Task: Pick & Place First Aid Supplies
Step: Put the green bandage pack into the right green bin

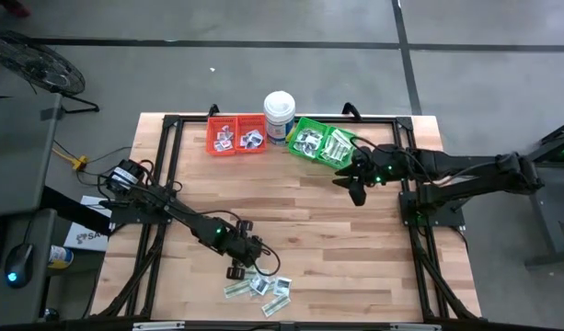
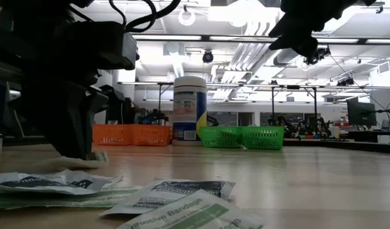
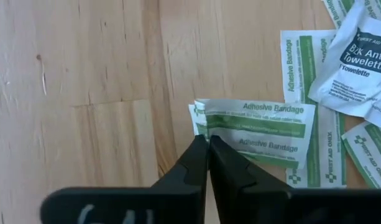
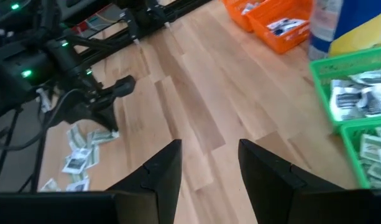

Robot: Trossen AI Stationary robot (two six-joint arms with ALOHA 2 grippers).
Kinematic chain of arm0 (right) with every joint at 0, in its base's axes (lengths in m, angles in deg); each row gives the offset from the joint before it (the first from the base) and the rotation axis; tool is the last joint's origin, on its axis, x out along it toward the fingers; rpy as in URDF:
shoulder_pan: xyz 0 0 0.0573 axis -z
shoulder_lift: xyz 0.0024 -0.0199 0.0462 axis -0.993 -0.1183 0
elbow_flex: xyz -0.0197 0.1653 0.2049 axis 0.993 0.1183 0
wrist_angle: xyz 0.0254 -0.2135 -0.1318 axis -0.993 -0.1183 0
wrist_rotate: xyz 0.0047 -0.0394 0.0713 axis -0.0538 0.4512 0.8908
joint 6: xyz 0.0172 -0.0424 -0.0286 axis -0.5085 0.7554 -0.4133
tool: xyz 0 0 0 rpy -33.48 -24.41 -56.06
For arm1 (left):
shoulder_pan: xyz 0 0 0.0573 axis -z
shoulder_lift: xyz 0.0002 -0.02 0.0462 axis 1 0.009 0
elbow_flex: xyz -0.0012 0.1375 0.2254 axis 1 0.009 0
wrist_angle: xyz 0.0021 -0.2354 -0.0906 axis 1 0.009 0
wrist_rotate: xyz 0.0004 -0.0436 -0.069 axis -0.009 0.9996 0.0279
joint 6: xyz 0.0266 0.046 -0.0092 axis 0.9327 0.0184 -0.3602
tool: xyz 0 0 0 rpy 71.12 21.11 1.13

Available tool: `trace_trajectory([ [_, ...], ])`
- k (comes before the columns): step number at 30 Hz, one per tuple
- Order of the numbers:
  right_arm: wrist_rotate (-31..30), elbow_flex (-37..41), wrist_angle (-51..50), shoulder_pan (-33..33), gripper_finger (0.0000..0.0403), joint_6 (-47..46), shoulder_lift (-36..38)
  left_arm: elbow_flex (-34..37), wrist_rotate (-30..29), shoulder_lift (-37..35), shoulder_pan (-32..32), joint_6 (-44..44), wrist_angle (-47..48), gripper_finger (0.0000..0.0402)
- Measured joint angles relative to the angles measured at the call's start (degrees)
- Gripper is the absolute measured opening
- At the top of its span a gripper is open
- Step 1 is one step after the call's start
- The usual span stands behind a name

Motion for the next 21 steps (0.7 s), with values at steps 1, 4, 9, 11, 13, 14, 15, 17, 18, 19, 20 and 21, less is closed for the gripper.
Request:
trace_trajectory([
  [1, 0.02, 0.0, 0.0, -0.6, 0.0152, -0.16, 0.0, 0.02, -0.03, 0.0, 0.01, 0.0, -0.09, 0.0006],
  [4, -0.3, 0.0, 0.03, -2.6, 0.0152, -1.19, -0.09, 0.15, -0.29, -0.57, 0.02, 0.0, -0.28, 0.0007],
  [9, -2.72, 0.0, 0.71, -6.58, 0.0152, -3.21, -1.55, 0.43, -4.65, -3.76, 0.1, -0.64, 0.1, 0.0002],
  [11, -3.21, 0.0, 2.08, -8.36, 0.0152, -4.1, -2.87, 0.75, -8.44, -5.62, 0.04, -1.81, 1.61, 0.0001],
  [13, -3.73, 0.0, 5.18, -10.12, 0.0152, -4.6, -4.71, 0.78, -13.11, -7.51, -0.03, -3.13, 0.94, 0.0001],
  [14, -3.99, 0.0, 7.16, -11.02, 0.0152, -4.63, -5.77, 0.65, -15.68, -8.78, -0.04, -3.62, 0.46, 0.0001],
  [15, -4.46, 0.0, 9.05, -11.94, 0.0152, -4.62, -6.89, 0.49, -18.15, -9.92, -0.02, -4.21, -0.1, 0.0001],
  [17, -6.01, 0.0, 13.27, -13.65, 0.0152, -4.64, -9.48, 0.47, -23.2, -12.03, 0.02, -5.0, -0.22, 0.0001],
  [18, -6.83, 0.0, 15.66, -14.49, 0.0152, -4.64, -10.81, 0.47, -25.8, -12.83, 0.02, -4.98, -0.99, 0.0001],
  [19, -7.8, 0.0, 17.74, -15.34, 0.0152, -4.62, -11.97, 0.47, -28.71, -13.68, 0.02, -4.95, -2.09, 0.0001],
  [20, -8.84, 0.0, 19.66, -16.09, 0.0152, -4.6, -13.44, 0.47, -31.67, -14.71, 0.02, -4.96, -2.83, 0.0],
  [21, -10.13, 0.0, 21.94, -16.72, 0.0152, -4.5, -14.83, 0.47, -34.49, -15.8, 0.02, -4.92, -3.64, 0.0],
])
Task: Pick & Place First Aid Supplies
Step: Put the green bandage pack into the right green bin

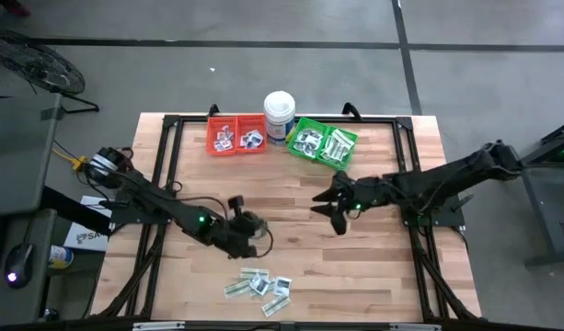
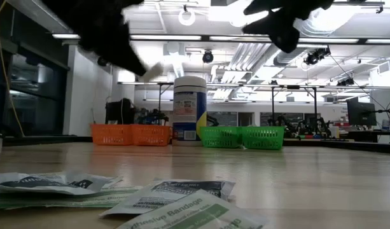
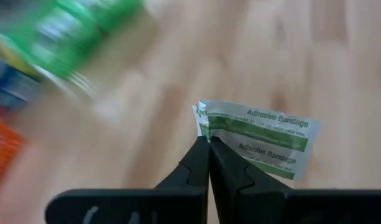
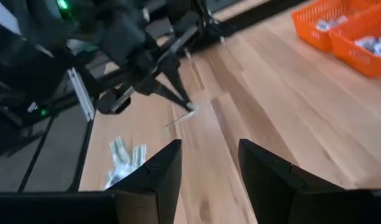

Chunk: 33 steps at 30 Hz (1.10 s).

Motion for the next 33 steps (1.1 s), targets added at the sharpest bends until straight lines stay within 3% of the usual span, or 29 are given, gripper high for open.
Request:
trace_trajectory([
  [5, -7.15, 0.07, 8.71, -3.21, 0.0152, 0.18, -6.2, -0.04, -13.06, -3.04, -0.02, 1.69, -5.1, 0.0],
  [11, -13.35, 0.09, 21.95, -5.09, 0.0152, 0.37, -12.87, -0.17, -22.48, -4.05, -0.07, 11.35, -15.28, 0.0],
  [18, -13.92, -0.11, 36.01, -4.95, 0.0152, 0.32, -19.34, -0.2, -21.71, -4.09, -3.16, 21.31, -24.01, 0.0],
  [26, -15.81, -2.81, 35.63, -4.86, 0.0152, 2.07, -20.88, -0.22, -17.68, -4.09, -5.8, 24.93, -26.84, 0.0],
  [33, -15.5, -3.15, 35.68, -2.85, 0.0152, 1.41, -20.84, -0.24, -17.89, -4.09, -6.1, 26.21, -27.17, 0.0],
])
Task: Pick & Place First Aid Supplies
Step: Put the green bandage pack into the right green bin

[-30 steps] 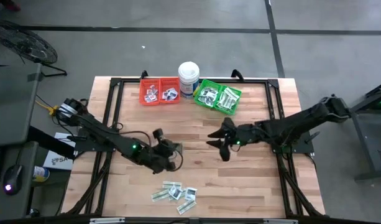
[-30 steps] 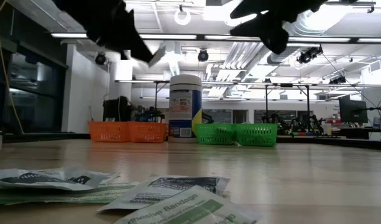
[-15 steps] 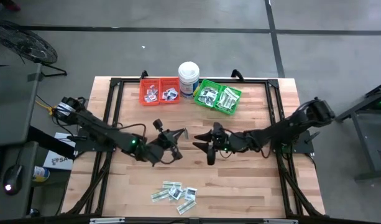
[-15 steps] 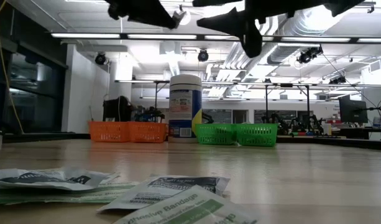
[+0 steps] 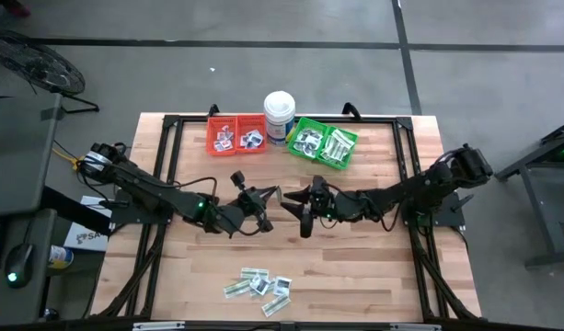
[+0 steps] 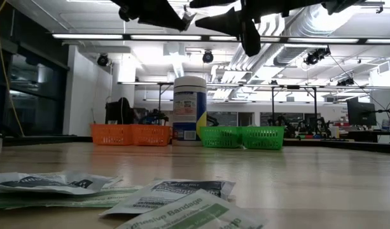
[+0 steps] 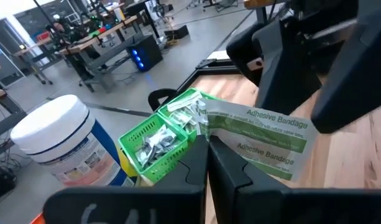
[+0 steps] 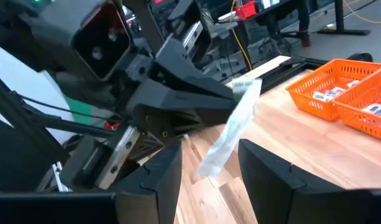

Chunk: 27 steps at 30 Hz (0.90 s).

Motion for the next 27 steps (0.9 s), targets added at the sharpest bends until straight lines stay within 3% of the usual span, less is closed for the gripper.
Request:
trace_trajectory([
  [19, 1.72, 0.13, 0.31, 2.06, 0.0147, -3.66, -1.31, 0.0, 1.4, -0.02, 0.0, 1.7, 0.08, 0.0],
  [27, 3.41, 0.13, -0.51, 2.88, 0.0068, -4.5, -1.31, 0.0, 2.28, -0.04, 0.0, 1.71, 0.09, 0.0],
])
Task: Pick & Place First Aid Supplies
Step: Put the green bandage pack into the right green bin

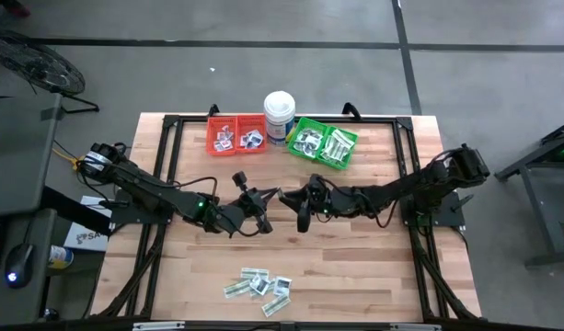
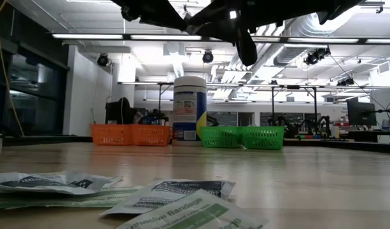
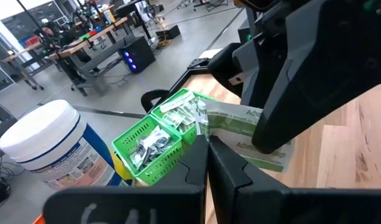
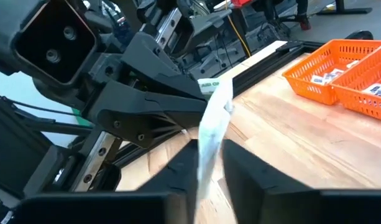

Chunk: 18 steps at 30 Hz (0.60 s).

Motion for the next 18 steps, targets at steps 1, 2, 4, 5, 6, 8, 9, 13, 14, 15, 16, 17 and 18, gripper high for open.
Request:
trace_trajectory([
  [1, 0.04, 0.0, 0.0, 0.0, 0.0053, 0.02, 0.0, 0.0, 0.07, -0.02, 0.0, 0.0, 0.01, 0.0],
  [2, 0.05, 0.0, -0.01, 0.0, 0.0035, 0.02, 0.0, 0.0, 0.15, -0.02, 0.0, 0.0, 0.01, 0.0],
  [4, 0.58, 0.0, 0.0, 0.0, 0.001, 0.03, 0.0, 0.0, 0.84, -0.02, 0.0, 0.0, 0.01, 0.0],
  [5, 0.87, 0.0, 0.0, 0.0, 0.0007, 0.09, 0.0, 0.0, 1.15, -0.02, 0.0, 0.0, 0.01, 0.0],
  [6, 1.11, 0.0, -0.02, 0.0, 0.0008, 0.05, 0.0, 0.0, 1.56, -0.02, 0.0, 0.02, 0.03, 0.0],
  [8, 1.45, 0.0, -0.02, -0.02, 0.0003, -0.11, 0.0, 0.0, 2.36, -0.02, 0.0, 0.77, 0.03, 0.0],
  [9, 1.77, 0.0, -0.02, -0.02, 0.0002, -0.09, 0.0, 0.0, 3.02, -0.02, 0.0, 1.53, 0.03, 0.0],
  [13, 2.23, 0.0, -0.04, -0.02, 0.0001, -0.5, 0.0, -0.02, 4.39, -0.02, 0.07, 6.09, 0.03, 0.0006],
  [14, 2.28, 0.0, -0.04, -0.02, 0.0001, -0.58, 0.0, -0.02, 4.45, -0.04, 0.11, 7.23, 0.03, 0.0013],
  [15, 2.28, 0.0, -0.04, -0.02, 0.0001, -0.72, 0.0, -0.02, 4.56, -0.07, 0.11, 8.2, 0.03, 0.0022],
  [16, 2.28, 0.0, -0.05, -0.02, 0.0001, -0.99, 0.0, -0.02, 4.62, -0.07, 0.11, 9.1, 0.03, 0.0033],
  [17, 2.26, 0.0, -0.09, -0.02, 0.0001, -1.32, 0.0, -0.02, 4.6, -0.12, 0.11, 9.92, 0.04, 0.0046],
  [18, 2.28, 0.0, -0.37, -0.02, 0.0001, -1.76, 0.0, -0.02, 4.57, -0.43, 0.11, 10.44, 0.24, 0.006],
])
